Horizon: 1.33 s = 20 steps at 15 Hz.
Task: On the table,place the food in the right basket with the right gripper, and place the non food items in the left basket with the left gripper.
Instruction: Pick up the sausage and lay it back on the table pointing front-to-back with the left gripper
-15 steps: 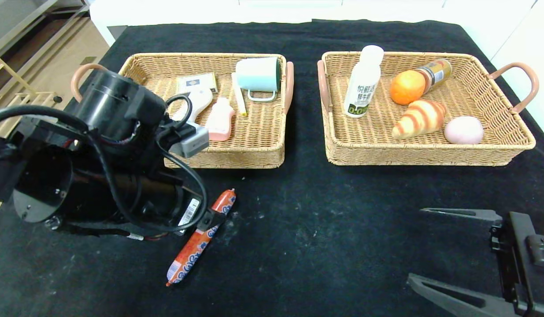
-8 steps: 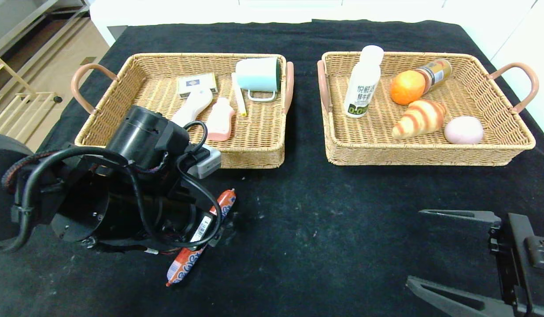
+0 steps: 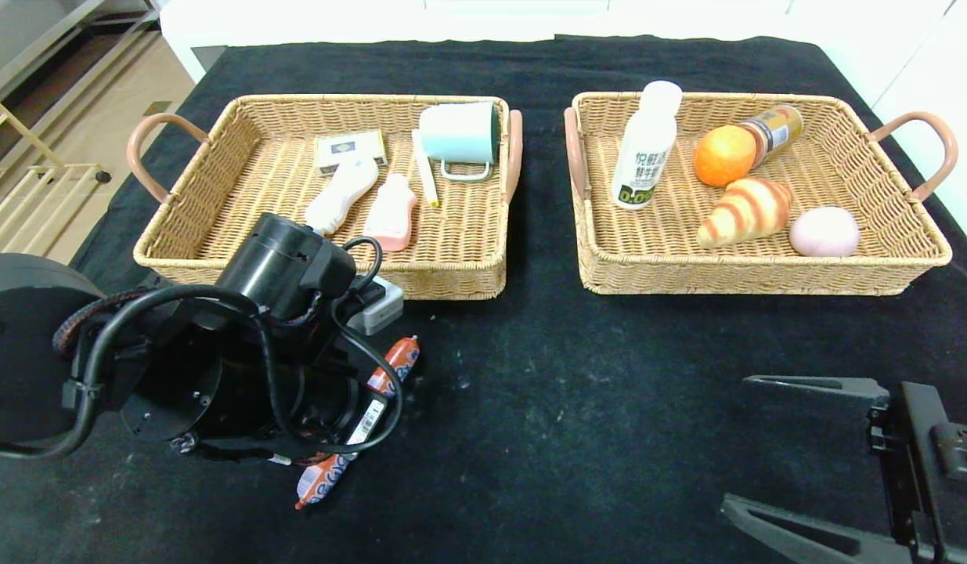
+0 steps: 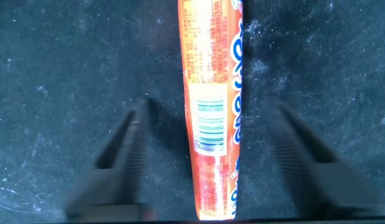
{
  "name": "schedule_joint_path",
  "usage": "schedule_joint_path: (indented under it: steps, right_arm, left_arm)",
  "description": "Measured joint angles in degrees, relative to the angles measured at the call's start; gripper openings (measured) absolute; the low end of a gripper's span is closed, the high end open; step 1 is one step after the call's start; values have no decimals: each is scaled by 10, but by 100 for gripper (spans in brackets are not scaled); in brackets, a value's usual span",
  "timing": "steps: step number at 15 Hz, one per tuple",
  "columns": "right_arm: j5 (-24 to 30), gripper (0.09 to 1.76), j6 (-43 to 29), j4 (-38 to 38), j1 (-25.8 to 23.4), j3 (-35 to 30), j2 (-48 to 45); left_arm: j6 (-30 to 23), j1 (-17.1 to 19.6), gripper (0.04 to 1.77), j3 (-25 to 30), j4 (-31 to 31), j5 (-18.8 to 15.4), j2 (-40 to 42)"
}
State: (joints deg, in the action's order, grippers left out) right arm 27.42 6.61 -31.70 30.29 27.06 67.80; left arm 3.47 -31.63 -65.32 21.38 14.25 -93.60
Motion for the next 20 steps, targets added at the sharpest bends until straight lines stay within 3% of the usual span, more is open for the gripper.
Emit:
schedule_joint_path:
  steps: [4,5,20]
  right_arm:
    - [0,171,0,0,0,0,1]
    - [0,171,0,0,0,0,1]
    - [0,171,0,0,0,0,5]
  left_arm:
    - [0,1,77,-1,-4,1,-3]
    - [0,1,43,0,-11,1,-4]
    - [0,0,40,11,-11,1,15]
